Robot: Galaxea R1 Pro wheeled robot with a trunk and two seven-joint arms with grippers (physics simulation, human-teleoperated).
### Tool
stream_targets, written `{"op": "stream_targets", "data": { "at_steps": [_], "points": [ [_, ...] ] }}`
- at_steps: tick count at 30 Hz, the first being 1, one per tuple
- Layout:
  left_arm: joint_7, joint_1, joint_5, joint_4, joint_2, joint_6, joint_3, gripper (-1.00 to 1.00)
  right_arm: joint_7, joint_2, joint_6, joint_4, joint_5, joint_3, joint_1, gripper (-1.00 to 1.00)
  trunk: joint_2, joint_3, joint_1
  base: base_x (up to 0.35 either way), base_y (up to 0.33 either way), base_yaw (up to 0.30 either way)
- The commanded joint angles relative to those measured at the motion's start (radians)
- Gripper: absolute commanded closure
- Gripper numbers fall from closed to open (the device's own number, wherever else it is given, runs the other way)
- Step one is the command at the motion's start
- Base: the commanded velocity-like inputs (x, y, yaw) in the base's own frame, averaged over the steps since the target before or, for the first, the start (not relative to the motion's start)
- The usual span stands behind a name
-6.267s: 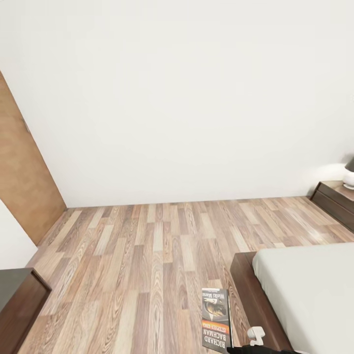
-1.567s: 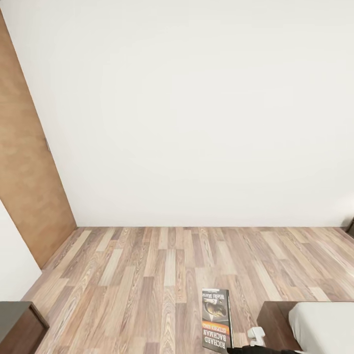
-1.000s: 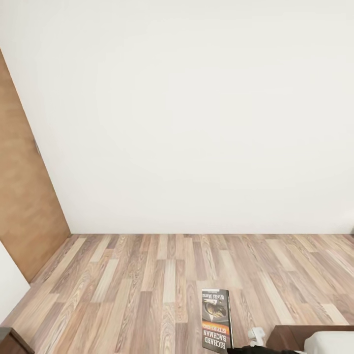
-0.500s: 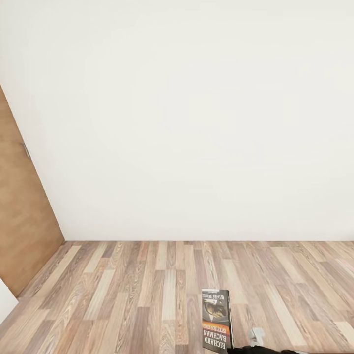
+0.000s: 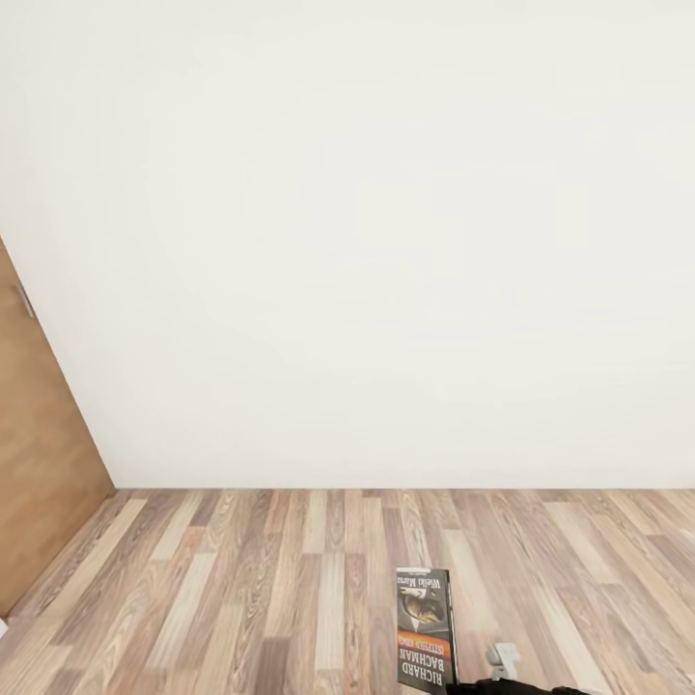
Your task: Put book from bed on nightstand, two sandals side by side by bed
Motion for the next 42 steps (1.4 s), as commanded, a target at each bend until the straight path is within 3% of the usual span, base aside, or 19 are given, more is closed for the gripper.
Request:
{"op": "stream_targets", "data": {
  "at_steps": [1,29,42],
  "points": [
    [-0.003,-0.001,0.008,0.001,0.000,-0.004,-0.008,-1.00,0.002,-0.001,0.006,-0.001,-0.013,0.004,-0.001,1.00,-0.001,-0.001,0.001,0.327,0.000,0.000],
    [-0.003,-0.001,0.008,0.001,0.000,-0.004,-0.008,-1.00,0.001,0.001,0.006,-0.001,-0.011,0.004,-0.001,1.00,-0.001,-0.001,0.001,0.322,0.049,0.000],
    [-0.003,-0.001,0.008,0.001,0.000,-0.004,-0.008,-1.00,0.002,0.001,0.006,-0.001,-0.010,0.004,-0.001,1.00,-0.001,-0.001,0.001,0.098,0.039,-0.069]
  ]
}}
